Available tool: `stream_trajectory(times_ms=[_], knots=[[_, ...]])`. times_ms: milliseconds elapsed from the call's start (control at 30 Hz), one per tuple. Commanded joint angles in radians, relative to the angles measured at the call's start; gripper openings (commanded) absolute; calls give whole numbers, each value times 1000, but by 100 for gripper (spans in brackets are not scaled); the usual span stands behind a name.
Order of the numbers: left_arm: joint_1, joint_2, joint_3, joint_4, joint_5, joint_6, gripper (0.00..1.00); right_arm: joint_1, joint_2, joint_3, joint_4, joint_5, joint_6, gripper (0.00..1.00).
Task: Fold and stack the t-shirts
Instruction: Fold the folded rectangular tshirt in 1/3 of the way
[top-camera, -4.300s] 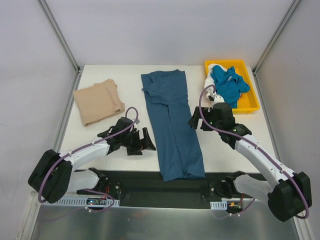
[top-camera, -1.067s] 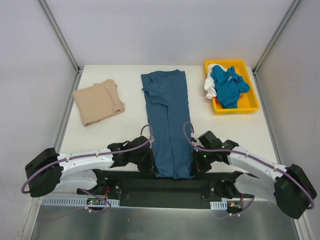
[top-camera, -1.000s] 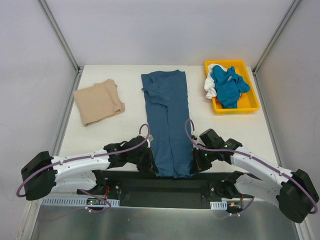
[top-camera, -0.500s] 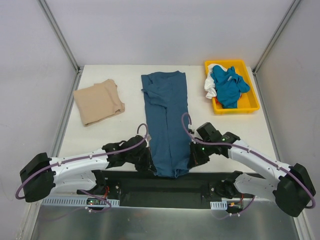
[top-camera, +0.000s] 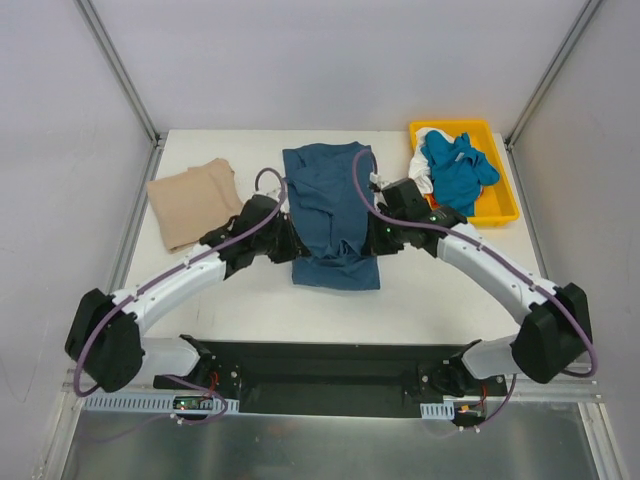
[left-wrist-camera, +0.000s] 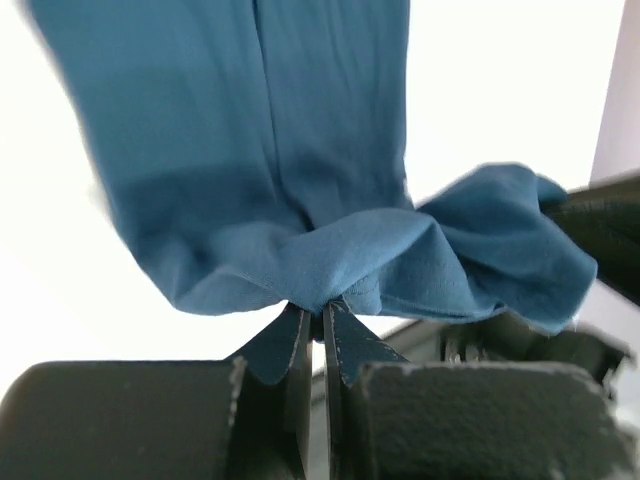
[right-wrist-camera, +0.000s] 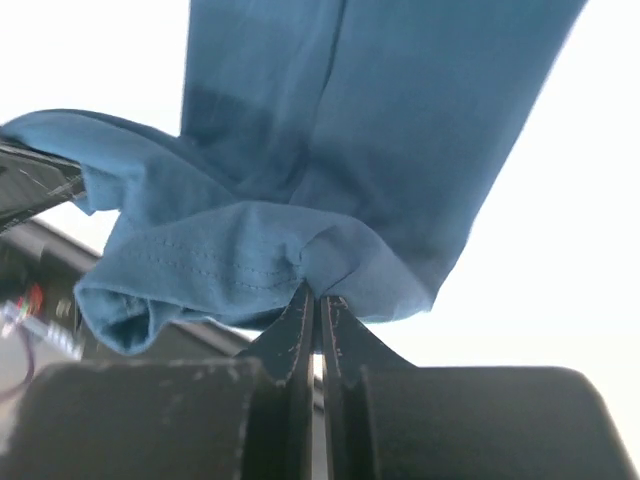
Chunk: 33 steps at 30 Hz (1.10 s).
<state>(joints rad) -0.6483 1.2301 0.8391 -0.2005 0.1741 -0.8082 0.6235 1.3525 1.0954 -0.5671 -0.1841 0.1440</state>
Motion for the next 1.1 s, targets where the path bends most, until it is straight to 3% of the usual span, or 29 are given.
stream_trajectory(times_ms=[0,467,667,767,800,833,867,900,933,1000,1067], knots=[[82,138,135,15,8,124,0,-50,111,130,30,91,-47,1],[242,477,344,55,136,159,0,-163,468,408,72,2,-76,3],[272,555,385,62,134,150,3,-191,597,501,88,-34,-87,8],[282,586,416,65,127,155,21,-208,652,541,105,-60,-99,24],[286,588,419,64,125,153,31,-209,662,555,98,-74,-106,41],[288,583,422,64,128,150,60,-215,675,584,81,-96,-112,49],[289,572,416,65,130,146,69,-215,675,590,66,-107,-118,53],[289,560,408,64,130,142,80,-217,668,589,52,-117,-121,73],[289,542,396,65,128,141,95,-217,636,562,55,-117,-124,82],[289,473,342,69,119,133,99,-215,587,514,81,-112,-121,97],[288,386,261,75,108,123,99,-211,508,427,110,-117,-116,97]])
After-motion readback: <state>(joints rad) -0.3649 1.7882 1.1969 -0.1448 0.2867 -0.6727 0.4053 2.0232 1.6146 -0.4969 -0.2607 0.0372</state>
